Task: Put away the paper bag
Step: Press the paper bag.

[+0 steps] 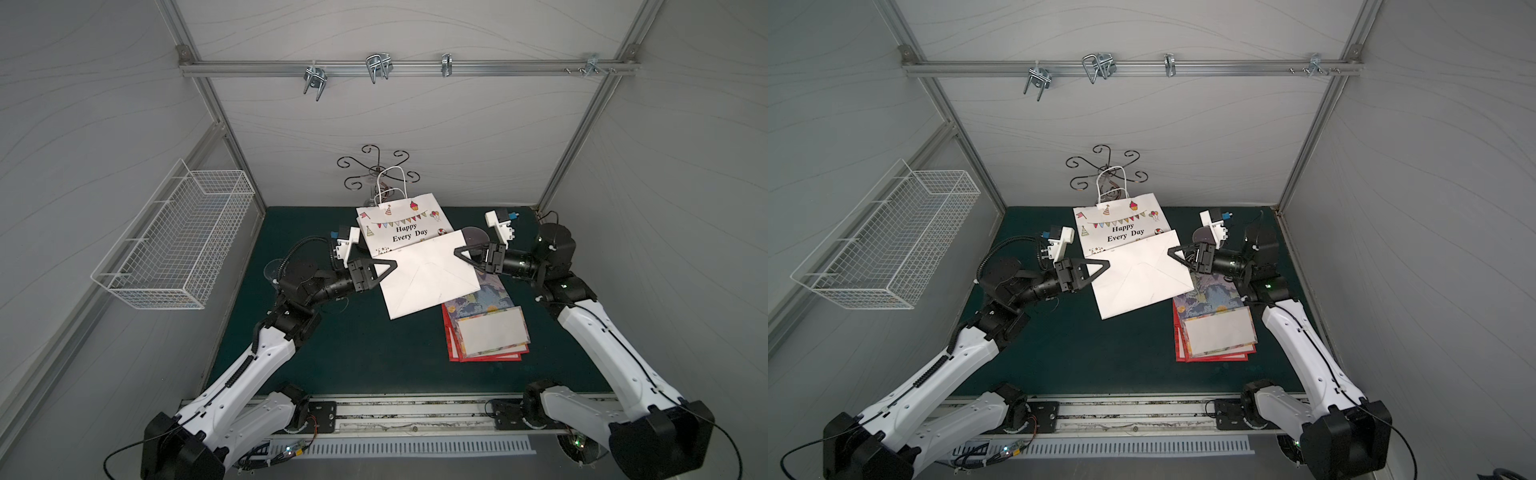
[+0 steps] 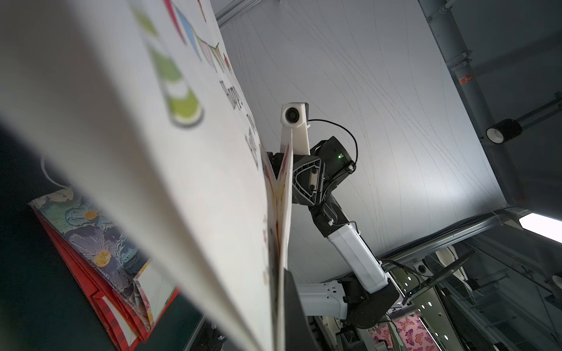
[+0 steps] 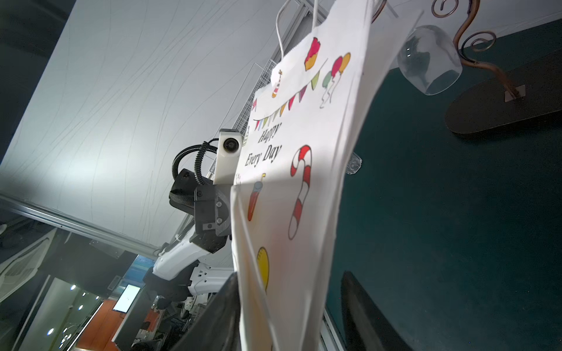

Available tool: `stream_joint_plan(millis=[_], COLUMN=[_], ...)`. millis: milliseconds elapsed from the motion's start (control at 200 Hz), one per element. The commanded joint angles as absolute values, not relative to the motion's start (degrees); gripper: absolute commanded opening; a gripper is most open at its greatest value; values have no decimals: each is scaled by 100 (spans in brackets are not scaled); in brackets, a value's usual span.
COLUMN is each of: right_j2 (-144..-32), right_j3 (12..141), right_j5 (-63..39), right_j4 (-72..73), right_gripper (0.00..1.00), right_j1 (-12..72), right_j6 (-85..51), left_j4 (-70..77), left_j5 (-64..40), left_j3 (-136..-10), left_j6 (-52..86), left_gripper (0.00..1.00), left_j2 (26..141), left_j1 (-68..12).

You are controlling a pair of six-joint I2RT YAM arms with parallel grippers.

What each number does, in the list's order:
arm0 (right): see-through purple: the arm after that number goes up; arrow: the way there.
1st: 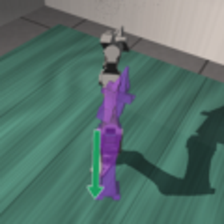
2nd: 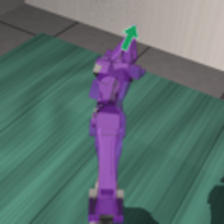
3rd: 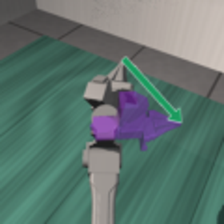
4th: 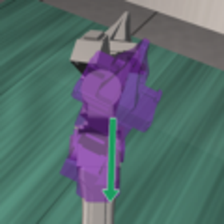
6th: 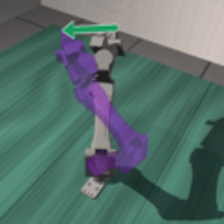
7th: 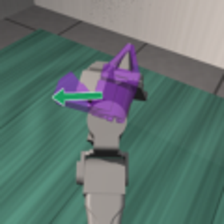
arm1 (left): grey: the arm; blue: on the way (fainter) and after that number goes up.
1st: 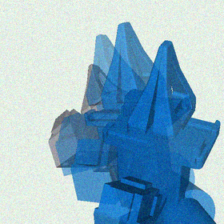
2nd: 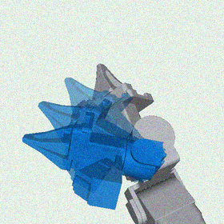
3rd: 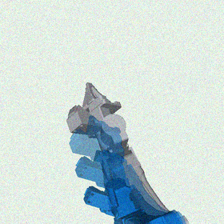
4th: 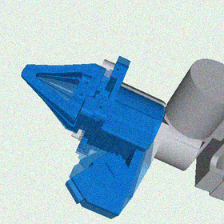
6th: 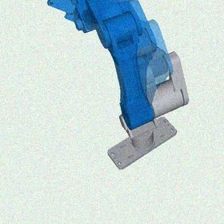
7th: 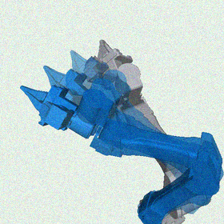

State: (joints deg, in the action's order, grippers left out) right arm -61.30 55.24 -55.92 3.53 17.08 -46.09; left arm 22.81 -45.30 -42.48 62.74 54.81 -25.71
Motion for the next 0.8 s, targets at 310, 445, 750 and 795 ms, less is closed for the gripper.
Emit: stream_joint_plan(millis=[310, 445, 750, 795], right_j2=[-6027, -5969, -5769, -5807], right_j3=[5613, 5622, 5723, 5760], right_j5=[-5515, -5477, -5029, -5010], right_j4=[475, 286, 185, 185], right_gripper=[3, 0, 0, 0], right_j1=[1961, 1961, 2004, 2037], right_j6=[-5643, -5682, -5513, -5486], left_j4=[1163, 1341, 2834, 2893], left_j5=[-5405, -5087, -4572, -4617], left_j3=[-4825, -4574, -3613, -3604], left_j6=[6486, 6526, 7096, 7067], left_gripper=[0, 21, 70, 69], left_j2=[5816, 5701, 5268, 5298], left_j1=[-2725, -2722, -3213, -3320])
